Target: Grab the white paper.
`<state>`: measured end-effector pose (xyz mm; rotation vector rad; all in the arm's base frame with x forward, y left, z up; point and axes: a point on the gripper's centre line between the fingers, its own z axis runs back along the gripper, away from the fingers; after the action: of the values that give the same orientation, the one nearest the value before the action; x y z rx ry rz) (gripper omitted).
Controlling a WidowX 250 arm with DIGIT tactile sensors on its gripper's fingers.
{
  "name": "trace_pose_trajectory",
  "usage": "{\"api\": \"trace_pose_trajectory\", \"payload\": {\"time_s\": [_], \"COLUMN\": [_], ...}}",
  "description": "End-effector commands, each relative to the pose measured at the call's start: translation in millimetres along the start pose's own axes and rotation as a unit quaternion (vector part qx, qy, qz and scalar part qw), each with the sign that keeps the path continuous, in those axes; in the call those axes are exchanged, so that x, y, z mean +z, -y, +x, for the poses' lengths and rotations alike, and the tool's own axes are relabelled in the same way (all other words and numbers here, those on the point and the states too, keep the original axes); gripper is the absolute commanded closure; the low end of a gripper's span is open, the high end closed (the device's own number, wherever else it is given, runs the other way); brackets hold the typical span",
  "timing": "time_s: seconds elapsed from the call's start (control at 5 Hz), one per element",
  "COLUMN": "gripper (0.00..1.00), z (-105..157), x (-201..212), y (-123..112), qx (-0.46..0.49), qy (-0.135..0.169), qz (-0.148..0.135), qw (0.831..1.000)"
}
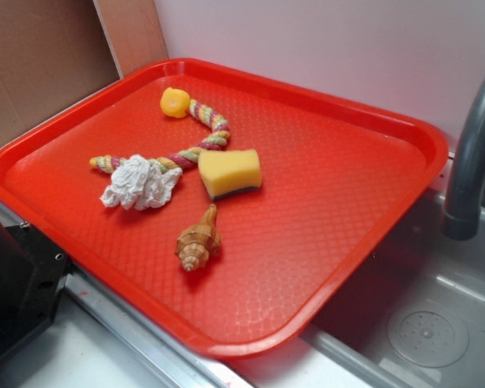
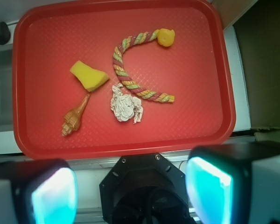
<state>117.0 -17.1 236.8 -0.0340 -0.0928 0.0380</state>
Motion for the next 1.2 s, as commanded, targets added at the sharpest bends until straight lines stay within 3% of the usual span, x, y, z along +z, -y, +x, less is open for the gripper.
{"api": "trace_pose_trajectory", "payload": {"time_s": [0.0,0.2,0.4,0.8,1.0], "gripper": [0.00,0.00,0.00,0.00,0.00], "z": [0,14,-19,-31,-17], "x": [0,-16,-12,-57,-77], "y": [0,-3,2,4,7], "qx": [0.000,0.008,0.025,0.101,0.098], "qy": [0.000,0.009,0.023,0.026,0.013], "qz": [0.000,0.005,0.015,0.021,0.037], "qw": [1.000,1.000,0.999,0.994,0.994]}}
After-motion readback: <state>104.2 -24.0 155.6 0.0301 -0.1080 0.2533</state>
